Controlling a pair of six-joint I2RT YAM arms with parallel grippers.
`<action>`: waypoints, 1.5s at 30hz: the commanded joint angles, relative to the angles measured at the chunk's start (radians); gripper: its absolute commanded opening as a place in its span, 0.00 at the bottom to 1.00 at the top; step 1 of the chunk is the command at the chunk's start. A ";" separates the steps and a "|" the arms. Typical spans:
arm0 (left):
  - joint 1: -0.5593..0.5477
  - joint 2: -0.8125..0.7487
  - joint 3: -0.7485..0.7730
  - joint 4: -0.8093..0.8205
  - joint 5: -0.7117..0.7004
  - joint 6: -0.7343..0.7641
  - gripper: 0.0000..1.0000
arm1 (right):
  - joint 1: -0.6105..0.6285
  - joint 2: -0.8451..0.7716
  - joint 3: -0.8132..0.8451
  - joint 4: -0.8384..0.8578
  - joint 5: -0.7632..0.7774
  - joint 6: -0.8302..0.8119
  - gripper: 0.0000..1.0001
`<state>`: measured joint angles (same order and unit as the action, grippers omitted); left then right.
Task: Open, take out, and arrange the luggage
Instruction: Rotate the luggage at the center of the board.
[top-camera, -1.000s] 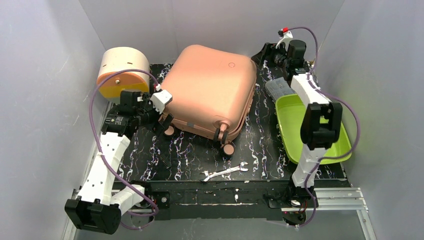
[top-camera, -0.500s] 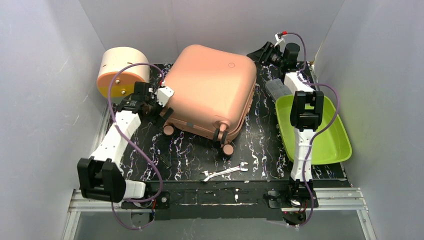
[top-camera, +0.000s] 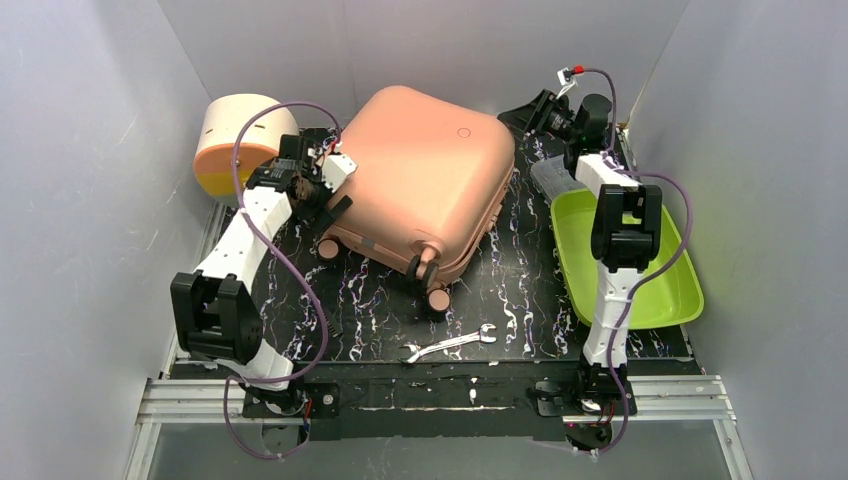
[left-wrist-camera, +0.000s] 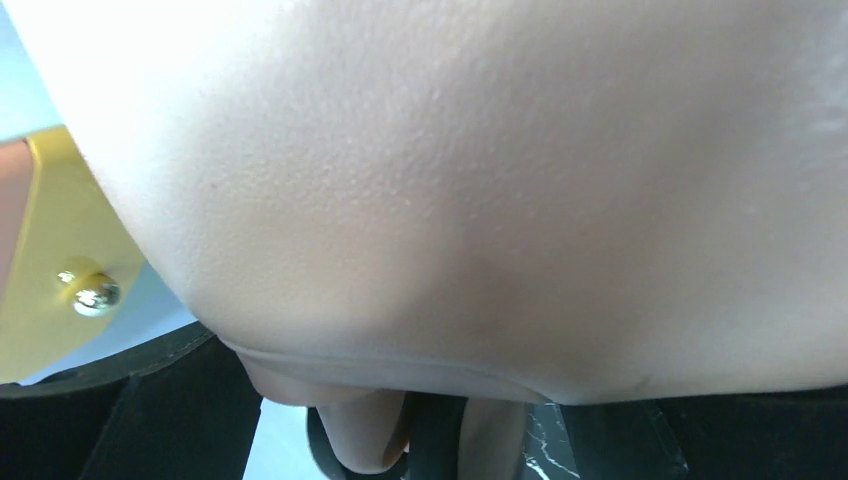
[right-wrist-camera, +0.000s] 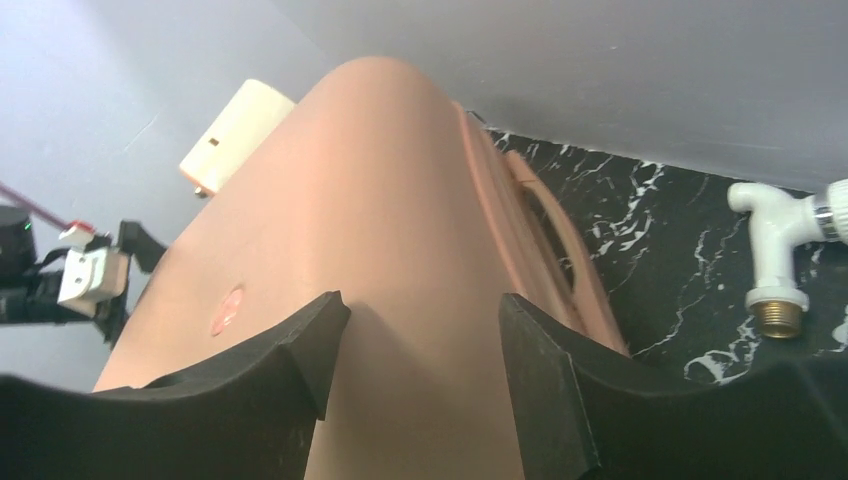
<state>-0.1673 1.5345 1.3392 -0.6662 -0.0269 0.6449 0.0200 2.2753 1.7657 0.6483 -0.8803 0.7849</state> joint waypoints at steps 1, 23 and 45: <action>-0.041 0.133 0.097 0.148 -0.086 -0.008 0.97 | 0.061 -0.060 -0.118 -0.011 -0.294 -0.033 0.67; -0.113 0.601 0.606 0.171 -0.192 -0.006 0.98 | 0.072 -0.241 -0.251 -0.928 -0.236 -0.840 0.66; -0.111 0.289 0.425 0.127 -0.011 -0.153 0.98 | 0.148 -0.540 -0.343 -1.202 -0.083 -1.181 0.70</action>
<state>-0.2108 1.9224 1.8336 -0.4755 -0.2447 0.5678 0.2199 1.7470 1.4654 -0.5240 -1.0332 -0.4831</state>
